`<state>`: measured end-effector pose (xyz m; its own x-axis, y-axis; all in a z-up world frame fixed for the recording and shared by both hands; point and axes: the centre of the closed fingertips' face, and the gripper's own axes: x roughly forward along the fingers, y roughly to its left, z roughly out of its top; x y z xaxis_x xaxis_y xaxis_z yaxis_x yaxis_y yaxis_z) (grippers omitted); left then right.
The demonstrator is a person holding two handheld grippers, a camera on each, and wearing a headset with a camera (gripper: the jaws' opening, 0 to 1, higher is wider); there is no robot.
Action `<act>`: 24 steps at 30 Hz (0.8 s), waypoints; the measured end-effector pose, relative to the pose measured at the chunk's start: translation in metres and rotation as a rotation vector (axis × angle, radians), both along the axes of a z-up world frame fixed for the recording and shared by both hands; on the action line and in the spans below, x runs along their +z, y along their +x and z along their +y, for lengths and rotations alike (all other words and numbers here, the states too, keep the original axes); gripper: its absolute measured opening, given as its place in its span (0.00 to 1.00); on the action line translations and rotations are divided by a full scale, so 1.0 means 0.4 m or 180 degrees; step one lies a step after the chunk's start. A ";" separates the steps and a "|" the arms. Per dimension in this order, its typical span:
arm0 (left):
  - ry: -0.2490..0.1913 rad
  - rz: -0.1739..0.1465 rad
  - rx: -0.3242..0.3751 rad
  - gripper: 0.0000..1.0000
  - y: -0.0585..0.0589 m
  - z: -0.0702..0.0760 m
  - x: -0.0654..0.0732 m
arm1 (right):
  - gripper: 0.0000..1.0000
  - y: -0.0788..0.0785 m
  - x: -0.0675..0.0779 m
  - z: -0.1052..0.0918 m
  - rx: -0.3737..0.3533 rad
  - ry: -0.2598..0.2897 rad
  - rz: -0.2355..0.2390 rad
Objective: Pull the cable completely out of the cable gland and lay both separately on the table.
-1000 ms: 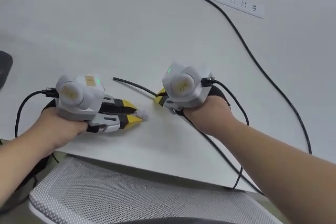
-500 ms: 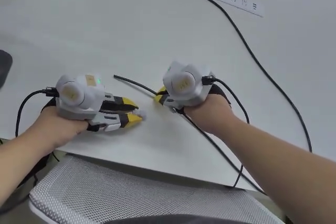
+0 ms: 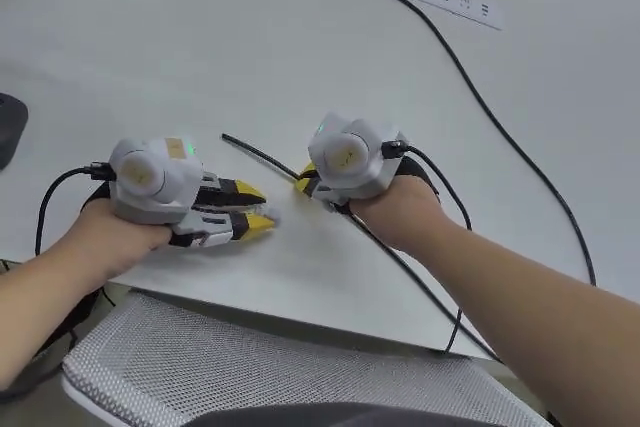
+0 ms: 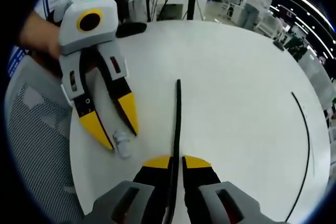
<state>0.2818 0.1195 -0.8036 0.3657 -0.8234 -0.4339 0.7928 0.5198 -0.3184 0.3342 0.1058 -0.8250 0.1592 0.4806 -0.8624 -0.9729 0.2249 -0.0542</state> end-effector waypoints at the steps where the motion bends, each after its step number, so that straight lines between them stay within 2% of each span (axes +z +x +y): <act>1: -0.0002 -0.0003 0.0006 0.21 0.000 0.002 0.003 | 0.05 0.001 0.002 0.000 -0.0004 0.0002 -0.0009; 5: -0.0006 -0.0004 0.0030 0.22 0.002 0.006 0.013 | 0.09 0.009 0.024 -0.008 -0.0073 0.0039 -0.0044; 7: -0.0042 0.0041 0.0054 0.23 0.002 0.006 0.020 | 0.10 0.012 0.035 -0.017 -0.0104 0.0056 -0.0063; 10: -0.0152 0.0039 0.0135 0.25 0.009 0.006 0.048 | 0.14 0.012 0.055 -0.035 -0.0204 0.0130 -0.0023; 14: -0.0156 0.0019 0.0156 0.28 0.010 0.009 0.068 | 0.23 0.010 0.090 -0.052 -0.0261 0.0217 -0.0043; 21: -0.0195 0.0044 0.0228 0.34 0.004 0.026 0.112 | 0.35 0.019 0.173 -0.088 -0.0415 0.0474 -0.0078; 24: -0.0201 0.0051 0.0223 0.37 -0.004 0.025 0.133 | 0.40 0.019 0.210 -0.100 -0.0612 0.0712 0.0003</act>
<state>0.2801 0.1296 -0.7504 0.4168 -0.8219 -0.3882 0.7497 0.5523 -0.3646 0.3418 0.0659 -0.7410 0.2650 0.6198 -0.7387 -0.9112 0.4115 0.0184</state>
